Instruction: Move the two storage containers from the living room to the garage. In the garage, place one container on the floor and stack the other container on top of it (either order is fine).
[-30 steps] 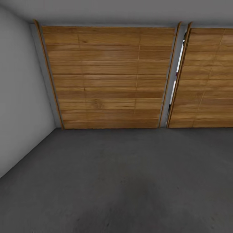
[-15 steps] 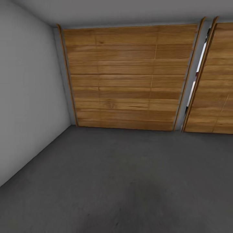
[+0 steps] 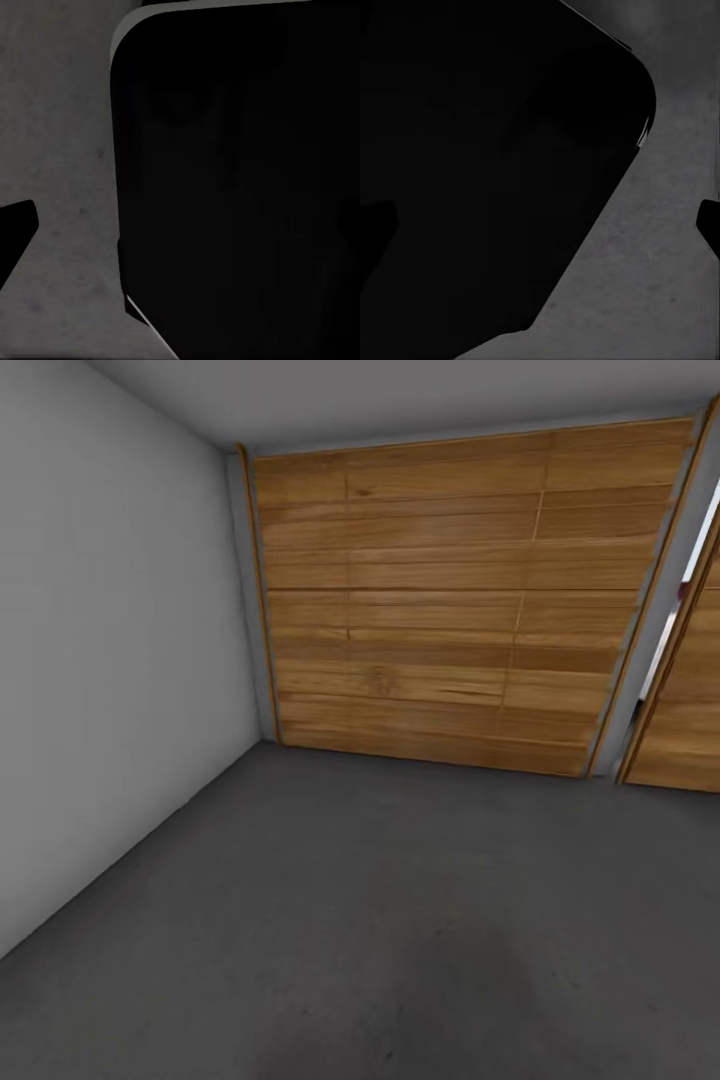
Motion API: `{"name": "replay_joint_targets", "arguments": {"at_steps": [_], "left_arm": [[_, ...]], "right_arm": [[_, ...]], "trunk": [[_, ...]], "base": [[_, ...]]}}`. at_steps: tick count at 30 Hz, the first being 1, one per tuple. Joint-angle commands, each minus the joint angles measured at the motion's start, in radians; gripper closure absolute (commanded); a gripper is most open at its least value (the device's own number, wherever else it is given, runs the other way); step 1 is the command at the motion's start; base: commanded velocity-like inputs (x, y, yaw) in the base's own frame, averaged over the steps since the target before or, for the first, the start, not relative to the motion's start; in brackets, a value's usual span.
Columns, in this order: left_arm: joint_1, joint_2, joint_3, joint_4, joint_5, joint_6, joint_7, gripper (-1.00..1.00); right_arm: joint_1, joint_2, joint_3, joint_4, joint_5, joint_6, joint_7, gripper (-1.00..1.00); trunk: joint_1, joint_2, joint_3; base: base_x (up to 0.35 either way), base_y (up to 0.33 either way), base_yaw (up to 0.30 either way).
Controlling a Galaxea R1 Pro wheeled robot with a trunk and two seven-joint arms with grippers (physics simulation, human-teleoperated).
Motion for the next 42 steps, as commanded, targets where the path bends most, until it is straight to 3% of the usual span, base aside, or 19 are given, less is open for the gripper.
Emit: {"name": "replay_joint_targets", "arguments": {"at_steps": [1, 20, 27, 33, 42], "left_arm": [[0.0, 0.0, 0.0, 0.0, 0.0, -0.001, 0.0, -1.0], [0.0, -0.009, 0.007, 0.0, 0.01, -0.001, 0.0, -1.0], [0.0, -0.013, 0.009, -0.002, 0.014, -0.001, 0.004, -1.0], [0.0, -0.042, 0.013, -0.006, 0.02, -0.001, 0.001, -1.0], [0.0, -0.049, 0.016, -0.007, 0.022, -0.013, 0.002, -1.0]], "right_arm": [[0.0, 0.0, 0.003, 0.0, -0.002, -0.004, 0.0, -1.0], [0.0, 0.0, 0.001, 0.0, -0.008, -0.003, 0.0, -1.0], [0.0, -0.001, 0.001, 0.0, -0.042, -0.003, 0.0, -1.0], [0.0, -0.004, 0.001, 0.0, -0.049, -0.003, 0.0, -1.0], [0.0, -0.007, 0.001, 0.0, -0.051, -0.003, 0.0, -1.0]], "trunk": [[0.0, 0.0, -0.001], [0.0, 0.0, -0.001], [0.0, 0.0, -0.001], [0.0, 0.0, -0.001], [0.0, 0.0, -0.001]], "base": [[0.0, 0.0, 0.271], [0.0, 0.0, 0.271], [0.0, 0.0, 0.271], [0.0, 0.0, 0.271], [0.0, 0.0, 0.271]]}}
